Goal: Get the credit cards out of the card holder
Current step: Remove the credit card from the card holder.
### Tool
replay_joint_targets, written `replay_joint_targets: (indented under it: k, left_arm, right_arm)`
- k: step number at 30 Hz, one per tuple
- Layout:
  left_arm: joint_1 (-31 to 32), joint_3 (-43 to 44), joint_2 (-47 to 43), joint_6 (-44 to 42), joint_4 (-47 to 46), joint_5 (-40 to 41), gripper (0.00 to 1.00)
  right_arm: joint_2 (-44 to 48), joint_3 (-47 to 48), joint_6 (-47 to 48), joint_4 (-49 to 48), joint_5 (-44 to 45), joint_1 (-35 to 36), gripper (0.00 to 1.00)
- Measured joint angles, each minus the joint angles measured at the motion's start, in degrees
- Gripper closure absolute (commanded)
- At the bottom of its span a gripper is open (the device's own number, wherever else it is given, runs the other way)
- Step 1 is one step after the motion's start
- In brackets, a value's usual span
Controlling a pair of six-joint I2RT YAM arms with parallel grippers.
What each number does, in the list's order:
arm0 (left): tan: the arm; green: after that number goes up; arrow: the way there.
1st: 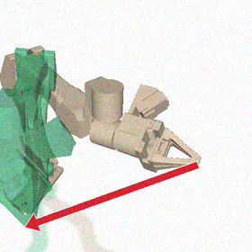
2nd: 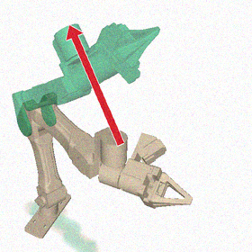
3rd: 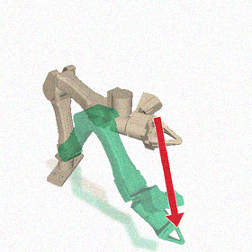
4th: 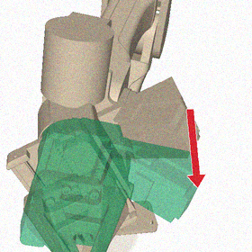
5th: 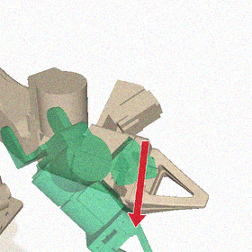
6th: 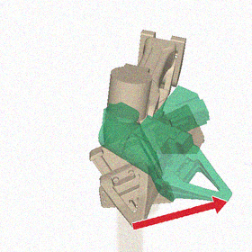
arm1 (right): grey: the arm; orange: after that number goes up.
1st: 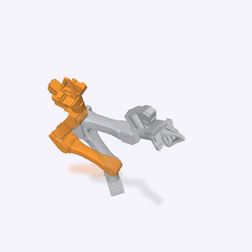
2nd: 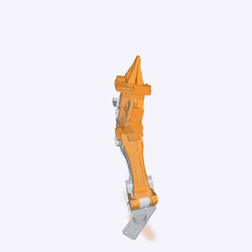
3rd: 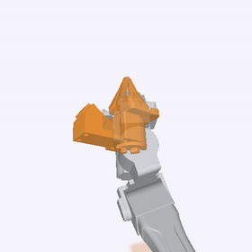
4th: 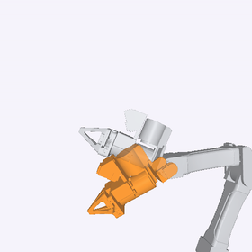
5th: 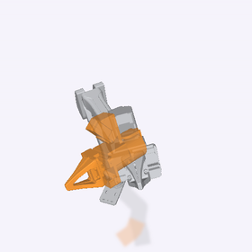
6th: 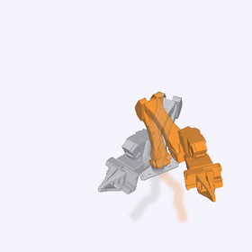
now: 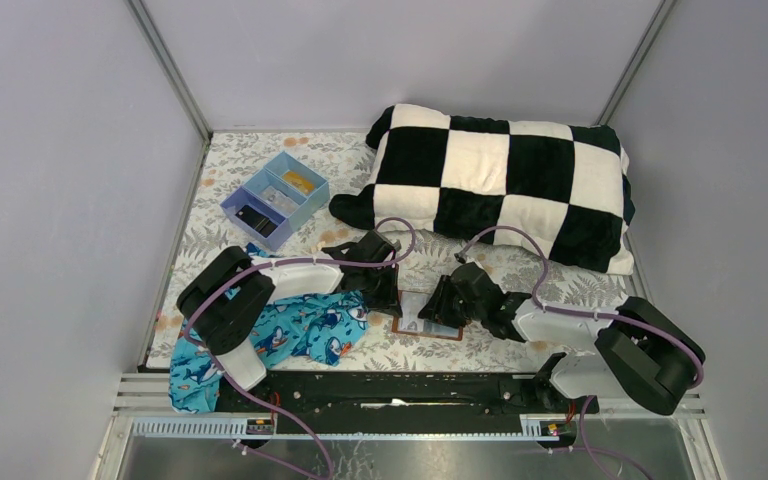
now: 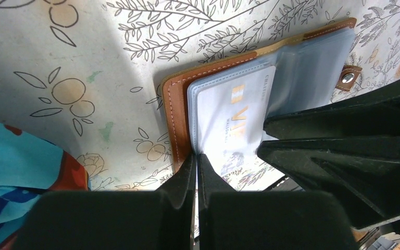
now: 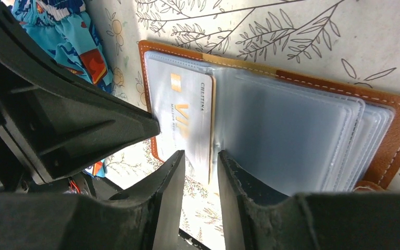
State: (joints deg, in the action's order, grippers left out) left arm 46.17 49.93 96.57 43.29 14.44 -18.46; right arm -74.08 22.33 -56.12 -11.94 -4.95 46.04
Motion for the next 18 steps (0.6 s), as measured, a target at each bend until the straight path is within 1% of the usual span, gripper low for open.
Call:
replay_joint_targets:
  k: [3,5,7,9,16,18]
  left_arm:
    - [0.2,0.0,0.1,-0.1,-0.3,0.0,1.00]
    - [0.2,0.0,0.2,-0.3,-0.5,-0.2,1.00]
    - [0.2,0.0,0.3,-0.4,-0.7,-0.4,1.00]
    - [0.2,0.0,0.4,-0.4,-0.8,-0.5,1.00]
    - [0.0,-0.2,0.4,-0.4,-1.0,-0.7,1.00]
    - [0.0,-0.2,0.4,-0.4,-1.0,-0.7,1.00]
  right_arm:
    - [-0.5,0.0,-1.2,-0.3,0.4,0.0,0.64]
    - [-0.9,-0.8,-2.2,-2.2,0.6,0.0,0.65]
    - [-1.0,-3.0,-3.8,-6.4,0.5,-0.1,0.68]
    - [-1.0,-4.0,-4.4,-8.4,0.3,-0.3,0.72]
    - [-1.2,-7.2,-6.2,-14.2,0.2,-0.8,0.86]
    - [-1.1,-8.0,-6.4,-15.2,0.5,-0.8,0.96]
